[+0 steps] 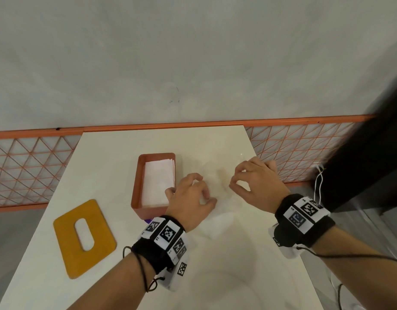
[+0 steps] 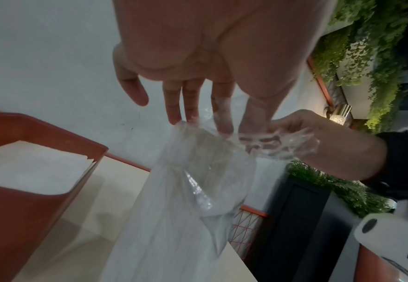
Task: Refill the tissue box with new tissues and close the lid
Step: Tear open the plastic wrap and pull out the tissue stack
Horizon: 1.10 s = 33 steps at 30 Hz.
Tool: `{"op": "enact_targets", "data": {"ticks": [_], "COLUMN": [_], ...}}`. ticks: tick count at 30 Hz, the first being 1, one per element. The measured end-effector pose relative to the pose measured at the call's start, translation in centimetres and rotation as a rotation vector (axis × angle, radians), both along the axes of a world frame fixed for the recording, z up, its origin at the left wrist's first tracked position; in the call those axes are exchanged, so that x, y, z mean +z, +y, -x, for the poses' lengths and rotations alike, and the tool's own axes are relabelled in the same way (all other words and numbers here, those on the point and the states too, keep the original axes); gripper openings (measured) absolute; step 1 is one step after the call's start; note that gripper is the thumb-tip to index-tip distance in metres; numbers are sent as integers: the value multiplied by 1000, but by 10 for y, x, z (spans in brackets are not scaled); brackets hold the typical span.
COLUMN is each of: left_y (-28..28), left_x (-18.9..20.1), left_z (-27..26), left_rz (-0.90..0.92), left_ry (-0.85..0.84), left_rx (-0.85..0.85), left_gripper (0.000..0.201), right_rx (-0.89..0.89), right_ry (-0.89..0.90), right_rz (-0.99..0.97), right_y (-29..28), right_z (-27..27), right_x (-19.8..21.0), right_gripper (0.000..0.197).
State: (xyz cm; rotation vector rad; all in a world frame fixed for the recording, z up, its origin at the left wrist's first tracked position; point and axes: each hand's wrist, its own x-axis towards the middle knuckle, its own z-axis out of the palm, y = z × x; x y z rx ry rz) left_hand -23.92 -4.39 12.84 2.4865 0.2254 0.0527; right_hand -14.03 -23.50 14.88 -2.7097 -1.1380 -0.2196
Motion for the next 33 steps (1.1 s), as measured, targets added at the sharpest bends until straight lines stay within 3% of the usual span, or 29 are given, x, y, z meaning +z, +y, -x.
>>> {"op": "enact_targets", "data": {"ticks": [5, 11, 33], "left_y": [0, -2, 6], "left_x": [0, -4, -15], "left_z": [6, 7, 4], "left_rz": [-18, -106, -99], "left_ry": [46, 53, 29], "left_rx": [-75, -98, -54], "left_gripper": [48, 59, 57], "right_rx": [27, 226, 278], "right_ry": [110, 16, -136], "right_rz": [82, 81, 145], "right_y": [-4, 1, 14], "right_z": [-6, -7, -5], "right_x": [7, 2, -11], "right_gripper": [39, 33, 34]}}
